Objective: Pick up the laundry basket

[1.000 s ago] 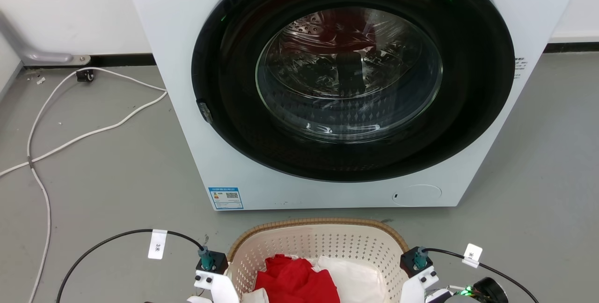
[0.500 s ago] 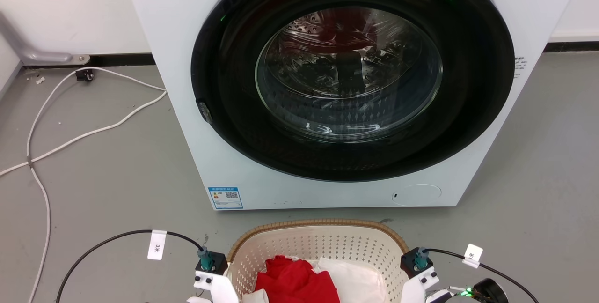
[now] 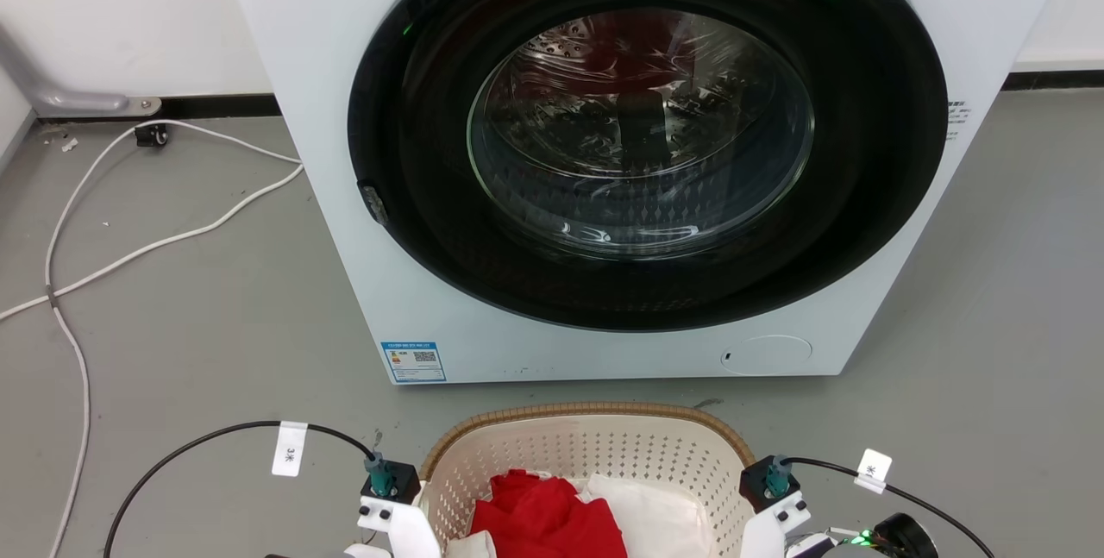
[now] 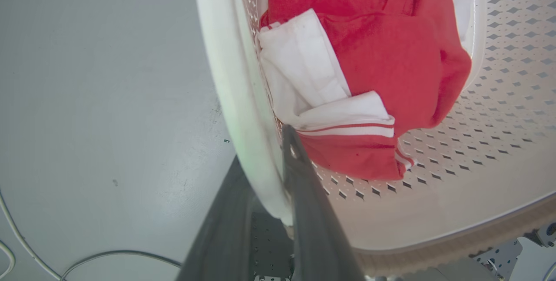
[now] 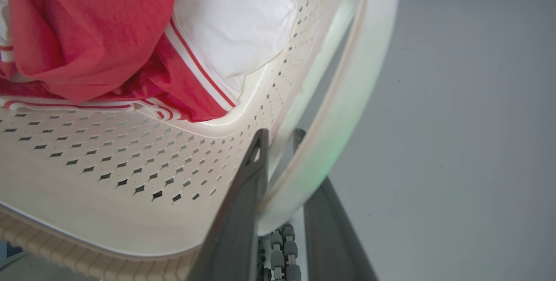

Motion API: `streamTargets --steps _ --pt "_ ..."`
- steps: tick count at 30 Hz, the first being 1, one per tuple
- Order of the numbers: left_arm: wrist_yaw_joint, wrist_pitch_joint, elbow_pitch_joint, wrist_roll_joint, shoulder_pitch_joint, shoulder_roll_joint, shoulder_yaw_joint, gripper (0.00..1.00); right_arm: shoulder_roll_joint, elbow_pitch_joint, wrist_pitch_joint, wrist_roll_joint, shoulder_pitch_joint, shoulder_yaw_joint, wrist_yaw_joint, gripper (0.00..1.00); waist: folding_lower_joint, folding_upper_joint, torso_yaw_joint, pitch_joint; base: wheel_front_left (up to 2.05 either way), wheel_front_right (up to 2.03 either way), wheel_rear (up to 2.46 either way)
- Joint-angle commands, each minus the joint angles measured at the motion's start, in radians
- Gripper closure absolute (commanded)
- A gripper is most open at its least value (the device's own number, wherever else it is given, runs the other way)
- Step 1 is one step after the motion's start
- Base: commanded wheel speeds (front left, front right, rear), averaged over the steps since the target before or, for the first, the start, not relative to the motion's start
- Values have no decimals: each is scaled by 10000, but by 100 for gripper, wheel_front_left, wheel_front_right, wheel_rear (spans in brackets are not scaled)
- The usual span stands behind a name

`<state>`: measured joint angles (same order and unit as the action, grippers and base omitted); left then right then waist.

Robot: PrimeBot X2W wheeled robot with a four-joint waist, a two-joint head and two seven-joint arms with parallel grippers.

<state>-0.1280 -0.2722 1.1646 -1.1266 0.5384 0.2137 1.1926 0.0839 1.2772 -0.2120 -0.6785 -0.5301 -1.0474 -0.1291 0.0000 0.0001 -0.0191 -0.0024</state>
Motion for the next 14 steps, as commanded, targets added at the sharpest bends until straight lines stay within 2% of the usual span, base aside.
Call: streamTargets --steps 1,14 --pt "-36 83 -13 -20 192 26 49 100 33 24 16 1 -148 -90 -28 100 0 -1 1 3 0 0 0" --pt "-37 150 20 -258 219 -2 306 100 55 57 64 -338 -150 -444 -28 100 0 -1 8 -12 0 0 0"
